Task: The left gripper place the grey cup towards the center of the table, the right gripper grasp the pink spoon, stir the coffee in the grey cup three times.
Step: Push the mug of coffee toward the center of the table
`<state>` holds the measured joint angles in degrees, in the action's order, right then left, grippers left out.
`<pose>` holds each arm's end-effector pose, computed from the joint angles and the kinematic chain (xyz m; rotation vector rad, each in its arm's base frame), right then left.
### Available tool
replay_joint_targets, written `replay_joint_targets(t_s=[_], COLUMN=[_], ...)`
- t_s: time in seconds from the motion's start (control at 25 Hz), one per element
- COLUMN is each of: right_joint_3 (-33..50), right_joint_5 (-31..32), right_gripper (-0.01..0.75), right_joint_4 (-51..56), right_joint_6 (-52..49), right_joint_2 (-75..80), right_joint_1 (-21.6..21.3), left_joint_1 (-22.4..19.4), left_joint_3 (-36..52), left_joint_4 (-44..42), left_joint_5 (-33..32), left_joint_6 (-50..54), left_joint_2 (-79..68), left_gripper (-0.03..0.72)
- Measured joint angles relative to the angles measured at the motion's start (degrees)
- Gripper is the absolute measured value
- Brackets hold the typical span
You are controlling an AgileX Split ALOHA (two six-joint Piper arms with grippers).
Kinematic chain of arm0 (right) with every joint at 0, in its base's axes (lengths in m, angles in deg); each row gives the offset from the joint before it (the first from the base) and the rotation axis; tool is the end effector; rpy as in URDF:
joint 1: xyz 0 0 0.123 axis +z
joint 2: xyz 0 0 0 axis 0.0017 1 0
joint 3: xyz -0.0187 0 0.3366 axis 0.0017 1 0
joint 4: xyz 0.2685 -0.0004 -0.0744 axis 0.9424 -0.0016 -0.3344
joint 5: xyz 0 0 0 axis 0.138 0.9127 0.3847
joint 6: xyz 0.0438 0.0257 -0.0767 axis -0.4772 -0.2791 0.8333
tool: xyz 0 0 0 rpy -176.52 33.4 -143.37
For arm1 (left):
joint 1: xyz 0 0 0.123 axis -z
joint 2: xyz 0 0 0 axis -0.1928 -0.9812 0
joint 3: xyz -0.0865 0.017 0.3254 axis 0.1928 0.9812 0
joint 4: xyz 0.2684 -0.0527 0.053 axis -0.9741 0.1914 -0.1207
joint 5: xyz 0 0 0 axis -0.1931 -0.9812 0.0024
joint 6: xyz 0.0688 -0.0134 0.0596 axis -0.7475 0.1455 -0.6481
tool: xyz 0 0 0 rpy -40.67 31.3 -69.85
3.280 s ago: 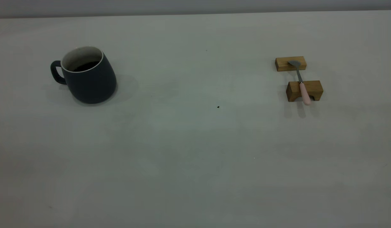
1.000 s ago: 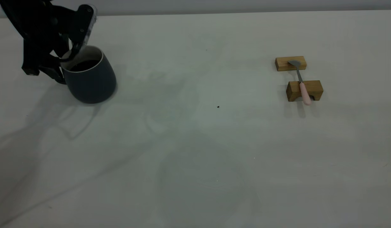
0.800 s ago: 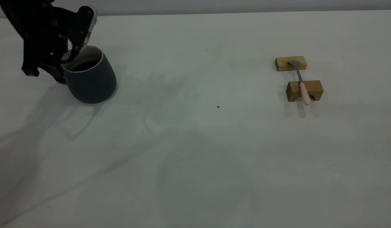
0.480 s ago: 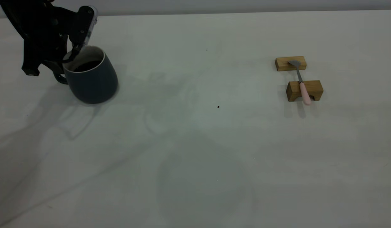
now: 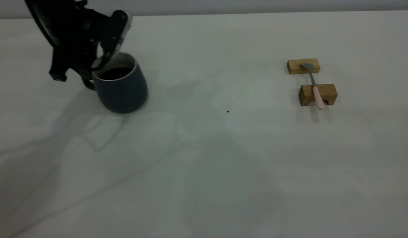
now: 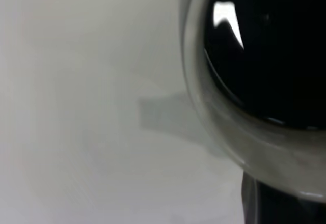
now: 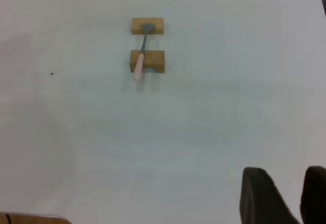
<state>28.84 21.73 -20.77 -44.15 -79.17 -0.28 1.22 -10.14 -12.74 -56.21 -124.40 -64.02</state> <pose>-0.0295 0.0050 0.2754 -0.0951 2.1645 0.0150 0.4808 -0.0972 0.0694 2.2167 1.8372 0.4240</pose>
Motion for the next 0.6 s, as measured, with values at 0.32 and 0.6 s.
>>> replay_joint_targets(t_s=[0.32, 0.6], right_joint_3=[0.0, 0.0], right_joint_5=[0.0, 0.0], right_gripper=[0.237, 0.237], right_joint_4=[0.0, 0.0], right_joint_6=[0.0, 0.0], right_joint_2=[0.0, 0.0], right_joint_1=[0.0, 0.0], left_joint_1=[6.2, 10.7], left_joint_3=[0.0, 0.0], left_joint_4=[0.0, 0.0], left_joint_5=[-0.1, 0.9], left_joint_6=[3.6, 6.8], left_joint_2=[-0.1, -0.2], left_gripper=[0.213, 0.213])
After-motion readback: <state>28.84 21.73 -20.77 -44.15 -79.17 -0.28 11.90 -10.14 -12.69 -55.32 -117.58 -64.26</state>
